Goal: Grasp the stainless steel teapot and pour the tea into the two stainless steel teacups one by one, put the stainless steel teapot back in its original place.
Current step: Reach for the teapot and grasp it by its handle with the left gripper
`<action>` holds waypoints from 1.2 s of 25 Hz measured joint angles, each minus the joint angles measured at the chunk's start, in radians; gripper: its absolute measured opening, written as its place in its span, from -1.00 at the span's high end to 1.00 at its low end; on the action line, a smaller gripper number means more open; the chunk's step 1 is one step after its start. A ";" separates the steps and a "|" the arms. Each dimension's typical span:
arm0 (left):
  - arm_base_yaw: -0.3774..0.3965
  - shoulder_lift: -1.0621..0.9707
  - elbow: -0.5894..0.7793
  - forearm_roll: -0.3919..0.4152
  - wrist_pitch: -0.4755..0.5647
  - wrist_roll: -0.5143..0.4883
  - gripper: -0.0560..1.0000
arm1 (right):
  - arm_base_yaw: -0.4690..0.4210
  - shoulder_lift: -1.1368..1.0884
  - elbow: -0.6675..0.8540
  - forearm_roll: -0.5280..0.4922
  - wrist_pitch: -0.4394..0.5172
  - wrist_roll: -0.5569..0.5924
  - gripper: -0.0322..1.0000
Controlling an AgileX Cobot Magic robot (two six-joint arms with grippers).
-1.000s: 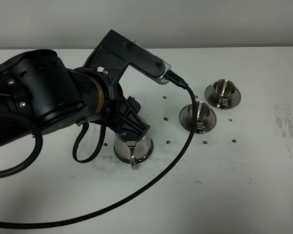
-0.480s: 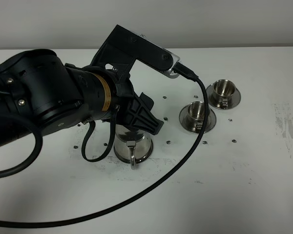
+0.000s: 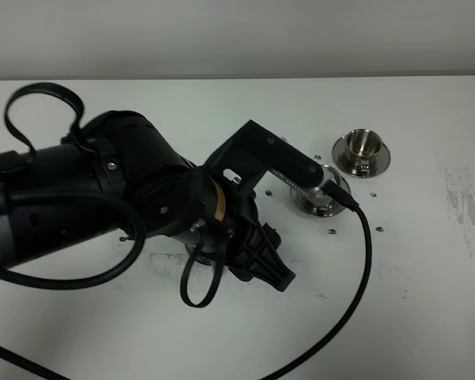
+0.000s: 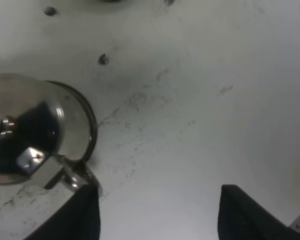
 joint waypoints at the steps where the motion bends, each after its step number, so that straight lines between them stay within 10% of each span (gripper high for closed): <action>1: -0.008 0.015 0.000 0.000 -0.009 0.000 -0.02 | 0.000 0.000 0.000 0.000 0.000 0.000 0.03; 30: 0.051 0.248 0.065 0.147 -0.118 0.153 0.02 | 0.000 -0.001 0.000 0.002 -0.001 0.001 0.03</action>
